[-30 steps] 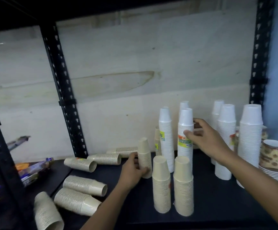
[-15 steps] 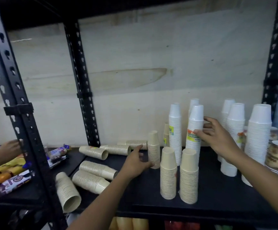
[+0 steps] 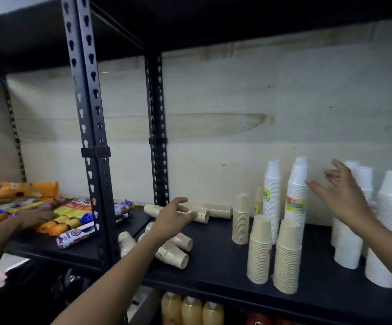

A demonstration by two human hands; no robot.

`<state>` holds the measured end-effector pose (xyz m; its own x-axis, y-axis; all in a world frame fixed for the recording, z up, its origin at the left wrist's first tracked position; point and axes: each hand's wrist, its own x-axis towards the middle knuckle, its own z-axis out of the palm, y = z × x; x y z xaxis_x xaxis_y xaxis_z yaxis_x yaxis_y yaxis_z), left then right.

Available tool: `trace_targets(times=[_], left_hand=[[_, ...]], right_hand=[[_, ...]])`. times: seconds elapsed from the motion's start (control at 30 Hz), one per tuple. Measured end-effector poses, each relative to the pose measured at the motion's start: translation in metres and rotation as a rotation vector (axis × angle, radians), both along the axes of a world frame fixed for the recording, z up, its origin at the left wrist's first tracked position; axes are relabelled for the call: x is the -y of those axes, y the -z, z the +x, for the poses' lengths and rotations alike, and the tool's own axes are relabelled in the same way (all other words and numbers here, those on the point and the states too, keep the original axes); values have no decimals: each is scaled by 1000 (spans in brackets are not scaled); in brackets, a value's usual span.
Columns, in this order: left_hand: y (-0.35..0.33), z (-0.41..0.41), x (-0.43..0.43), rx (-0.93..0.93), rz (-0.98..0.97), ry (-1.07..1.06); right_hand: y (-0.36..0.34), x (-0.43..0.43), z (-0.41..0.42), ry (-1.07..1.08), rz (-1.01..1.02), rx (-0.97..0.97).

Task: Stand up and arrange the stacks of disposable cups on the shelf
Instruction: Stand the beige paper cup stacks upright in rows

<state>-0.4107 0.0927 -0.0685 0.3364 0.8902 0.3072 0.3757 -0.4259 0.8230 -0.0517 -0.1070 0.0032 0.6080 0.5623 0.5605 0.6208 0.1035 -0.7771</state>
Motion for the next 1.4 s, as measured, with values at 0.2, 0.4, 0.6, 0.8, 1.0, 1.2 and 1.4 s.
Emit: trace_targets(times=[0.2,0.4,0.6,0.8,1.0,1.2,1.4], left_hand=[[-9,-44,-9,68,-7,-196],[2,-50,-47,27,-102,-320],[26,-34,-95,-165,-127,-356],[20,-22,-152,-253,-56,-360],[33,-14,-203,-305,-271,-499],[51,-16,-238,-208,-354,-477],[45,-13,-232,99,-483,-424]], right_hand=[[-53,4,-61,24,294,197],[-58,-73,-175,-302,67,275],[35,-193,-228,-370,-388,221],[93,-247,-212,-199,-557,338],[121,-286,-208,-161,-595,466],[134,-300,-204,-48,-629,600],[127,-300,-204,40,-742,608]])
